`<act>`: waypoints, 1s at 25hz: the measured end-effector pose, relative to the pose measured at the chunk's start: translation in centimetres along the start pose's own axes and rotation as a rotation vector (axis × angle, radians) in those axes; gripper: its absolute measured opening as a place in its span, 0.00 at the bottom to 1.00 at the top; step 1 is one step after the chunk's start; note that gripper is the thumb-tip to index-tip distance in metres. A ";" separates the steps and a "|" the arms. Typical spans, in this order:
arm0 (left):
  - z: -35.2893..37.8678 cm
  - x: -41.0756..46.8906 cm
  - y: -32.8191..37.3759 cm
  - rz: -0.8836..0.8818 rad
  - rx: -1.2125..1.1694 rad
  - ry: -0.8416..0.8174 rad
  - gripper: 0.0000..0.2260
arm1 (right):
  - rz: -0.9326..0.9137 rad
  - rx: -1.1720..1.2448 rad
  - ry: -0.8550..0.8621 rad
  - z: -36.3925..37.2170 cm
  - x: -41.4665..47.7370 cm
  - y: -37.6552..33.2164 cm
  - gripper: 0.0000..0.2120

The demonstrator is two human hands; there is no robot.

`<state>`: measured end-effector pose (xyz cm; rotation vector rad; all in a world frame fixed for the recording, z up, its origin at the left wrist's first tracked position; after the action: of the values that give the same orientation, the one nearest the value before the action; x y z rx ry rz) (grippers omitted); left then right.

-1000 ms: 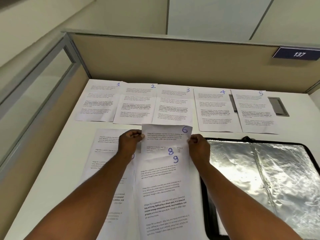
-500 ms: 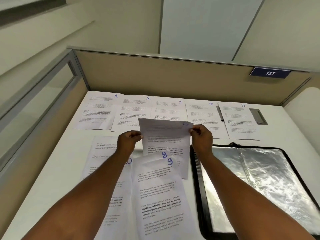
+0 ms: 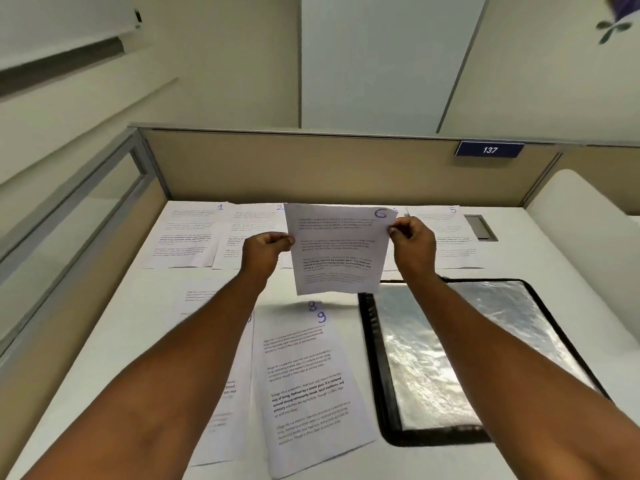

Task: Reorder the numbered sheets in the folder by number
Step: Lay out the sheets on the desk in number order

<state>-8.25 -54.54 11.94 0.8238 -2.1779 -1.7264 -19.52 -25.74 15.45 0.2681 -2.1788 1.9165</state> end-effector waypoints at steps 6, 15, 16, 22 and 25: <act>4.6 -5.9 2.8 0.074 0.006 0.018 0.07 | -0.038 0.037 -0.004 -7.8 -0.9 -0.5 0.05; 15.6 -15.7 4.9 0.077 -0.005 -0.011 0.02 | -0.011 0.143 0.031 -22.4 -2.7 0.2 0.08; 16.7 -16.4 5.0 0.074 -0.003 -0.020 0.01 | 0.002 0.143 0.028 -23.6 -2.9 0.4 0.09; 22.9 -17.0 7.4 0.082 0.007 -0.071 0.02 | 0.051 0.171 0.117 -29.5 -1.2 2.6 0.06; 26.8 -14.9 8.0 0.089 0.026 -0.093 0.02 | 0.054 0.128 0.165 -31.9 1.5 4.4 0.06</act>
<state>-12.12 -23.23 14.56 0.6544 -2.2645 -1.7288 -20.70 6.44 15.51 0.0689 -1.9812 2.0325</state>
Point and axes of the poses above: each hand's wrist, its own x-axis towards the middle knuckle, its own z-axis out of the palm, y = z × x, the point moved 5 cm from there along x, towards the middle knuckle, and after that the axes turned 12 degrees about x, right-handed, at the moved point
